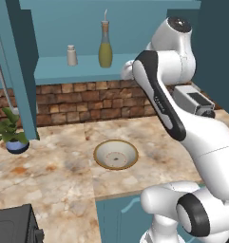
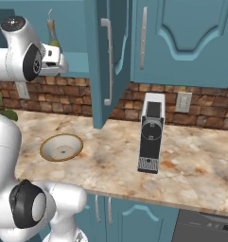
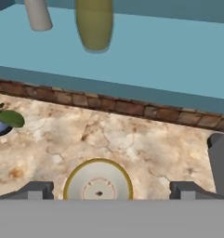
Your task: Retrieve the bottle and the shaker from the cabinet and place them next to the mixing bowl on the counter. Then add garlic from the fridge to the mixing bowl.
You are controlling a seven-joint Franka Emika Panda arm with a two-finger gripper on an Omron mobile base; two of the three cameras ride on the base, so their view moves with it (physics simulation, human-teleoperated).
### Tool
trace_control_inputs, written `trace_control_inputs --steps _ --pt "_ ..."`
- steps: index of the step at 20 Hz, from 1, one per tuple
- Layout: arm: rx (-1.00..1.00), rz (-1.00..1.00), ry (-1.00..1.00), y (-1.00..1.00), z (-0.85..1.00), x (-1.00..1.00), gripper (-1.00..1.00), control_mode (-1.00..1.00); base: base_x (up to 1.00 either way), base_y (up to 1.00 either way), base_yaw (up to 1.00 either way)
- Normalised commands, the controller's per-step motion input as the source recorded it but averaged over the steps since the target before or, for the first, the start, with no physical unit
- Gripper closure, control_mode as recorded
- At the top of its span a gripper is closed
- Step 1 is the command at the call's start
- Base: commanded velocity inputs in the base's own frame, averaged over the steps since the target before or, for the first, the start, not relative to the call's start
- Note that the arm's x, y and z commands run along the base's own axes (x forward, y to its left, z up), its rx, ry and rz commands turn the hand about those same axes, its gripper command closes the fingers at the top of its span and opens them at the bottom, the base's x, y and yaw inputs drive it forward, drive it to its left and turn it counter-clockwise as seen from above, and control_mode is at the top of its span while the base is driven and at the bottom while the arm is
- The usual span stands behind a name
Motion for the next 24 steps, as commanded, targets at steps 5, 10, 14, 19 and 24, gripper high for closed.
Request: trace_control_inputs --steps 5,10,14,19,24 --pt "0.05 0.0 -0.05 0.09 0.12 0.0 -1.0 -1.0 0.0 0.0 0.0" --pt "0.1 0.03 -0.16 0.11 0.03 0.04 -1.0 -1.0 0.0 0.0 0.0" --pt "0.07 0.02 -0.11 0.26 0.19 0.37 -1.0 -1.0 0.0 0.0 0.0" --pt "0.0 0.0 0.0 0.23 0.51 0.49 -1.0 -1.0 0.0 0.0 0.0" --pt "0.0 0.0 0.0 0.17 0.01 0.6 -1.0 -1.0 0.0 0.0 0.0"
